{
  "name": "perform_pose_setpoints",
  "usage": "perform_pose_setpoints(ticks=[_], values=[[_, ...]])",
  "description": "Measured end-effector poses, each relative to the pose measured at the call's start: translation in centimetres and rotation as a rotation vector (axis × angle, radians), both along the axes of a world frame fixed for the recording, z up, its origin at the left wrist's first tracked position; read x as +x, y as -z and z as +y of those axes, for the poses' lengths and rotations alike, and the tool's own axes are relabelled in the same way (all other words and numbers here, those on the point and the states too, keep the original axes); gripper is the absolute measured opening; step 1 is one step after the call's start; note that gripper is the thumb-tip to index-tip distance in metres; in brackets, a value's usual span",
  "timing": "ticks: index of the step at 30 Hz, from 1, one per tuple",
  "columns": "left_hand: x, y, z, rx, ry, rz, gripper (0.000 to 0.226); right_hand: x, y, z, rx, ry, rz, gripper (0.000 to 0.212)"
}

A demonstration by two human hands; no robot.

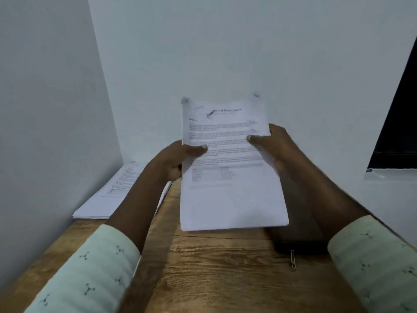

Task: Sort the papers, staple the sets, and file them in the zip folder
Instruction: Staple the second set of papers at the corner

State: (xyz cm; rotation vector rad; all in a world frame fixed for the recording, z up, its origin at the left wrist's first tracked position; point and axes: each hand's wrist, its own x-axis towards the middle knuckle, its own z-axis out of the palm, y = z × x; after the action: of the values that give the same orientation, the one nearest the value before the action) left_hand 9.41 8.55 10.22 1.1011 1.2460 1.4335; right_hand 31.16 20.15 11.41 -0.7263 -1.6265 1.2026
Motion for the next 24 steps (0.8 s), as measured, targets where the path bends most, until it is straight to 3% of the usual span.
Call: perform_pose_setpoints(ticks=[3,8,12,14,16,20,24], values=[[0.4,3.1,0.4,-0.111,-0.015,0.081,0.036,1.4,4.1,0.7,-0.192,-0.001,-0.086,0.025],[0.7,7.4,1.6,-0.051,-0.168,-0.057,0.030,2.9,8.4,2.0,-0.363,-0.125,-0.157,0.037],[1.5,9.3,2.3,-0.069,-0.229,-0.141,0.033,2.0,8.1,1.5,-0.218,0.138,-0.298,0.031],[1.5,9.7,2.6,-0.090,-0.239,-0.101,0.038,0.7,7.6,1.4,0.000,0.406,-0.388,0.049],[1.7,9.9,3.0,-0.105,-0.258,-0.089,0.035,-0.8,6.7,0.7,0.237,0.554,-0.379,0.045],[2.2,10.2,3.3,-0.088,-0.299,-0.090,0.030,-4.2,7.0,-0.9,0.060,0.274,-0.185,0.012],[2.0,10.4,3.1,-0.074,-0.260,-0.119,0.034,-5.0,10.9,-1.0,0.040,0.270,-0.236,0.011]])
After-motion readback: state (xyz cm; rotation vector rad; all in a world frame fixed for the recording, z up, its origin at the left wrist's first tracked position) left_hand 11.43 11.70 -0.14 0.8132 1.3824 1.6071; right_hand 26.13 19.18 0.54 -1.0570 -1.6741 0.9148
